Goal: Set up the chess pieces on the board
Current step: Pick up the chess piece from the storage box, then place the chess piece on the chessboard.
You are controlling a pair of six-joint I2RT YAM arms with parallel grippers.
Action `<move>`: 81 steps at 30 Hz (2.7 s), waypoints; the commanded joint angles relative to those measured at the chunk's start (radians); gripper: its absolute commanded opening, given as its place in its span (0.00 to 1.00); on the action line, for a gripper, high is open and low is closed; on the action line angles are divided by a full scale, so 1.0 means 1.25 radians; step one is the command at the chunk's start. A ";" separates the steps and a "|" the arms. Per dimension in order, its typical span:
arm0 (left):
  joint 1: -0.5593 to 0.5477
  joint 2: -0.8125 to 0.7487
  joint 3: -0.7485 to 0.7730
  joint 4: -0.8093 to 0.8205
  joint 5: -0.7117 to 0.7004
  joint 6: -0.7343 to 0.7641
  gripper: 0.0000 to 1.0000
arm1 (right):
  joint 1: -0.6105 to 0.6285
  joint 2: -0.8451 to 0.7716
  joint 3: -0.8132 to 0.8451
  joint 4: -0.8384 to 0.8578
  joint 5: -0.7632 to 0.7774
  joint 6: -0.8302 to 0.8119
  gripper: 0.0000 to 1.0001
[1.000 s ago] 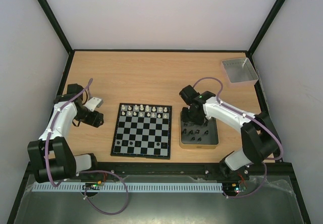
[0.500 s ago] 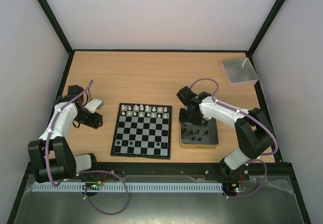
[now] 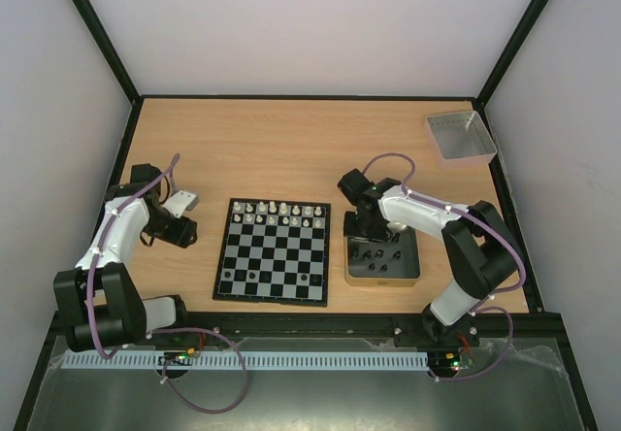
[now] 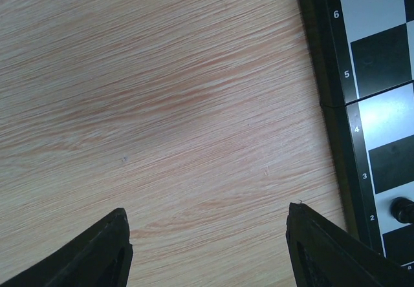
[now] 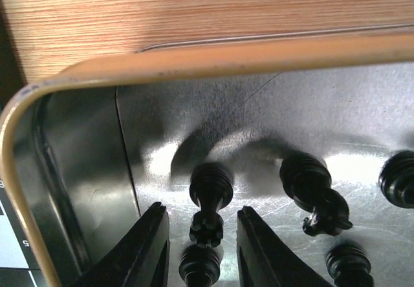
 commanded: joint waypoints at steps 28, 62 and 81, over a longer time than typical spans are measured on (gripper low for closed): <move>-0.002 0.006 -0.018 -0.003 -0.008 0.006 0.66 | 0.141 -0.055 0.245 -0.266 0.156 -0.051 0.02; 0.389 0.115 0.062 -0.019 0.125 0.083 0.74 | 0.582 0.481 0.929 -0.359 0.077 -0.131 0.02; 0.408 0.064 0.020 -0.023 0.133 0.113 0.75 | 0.589 0.581 0.973 -0.315 0.028 -0.084 0.02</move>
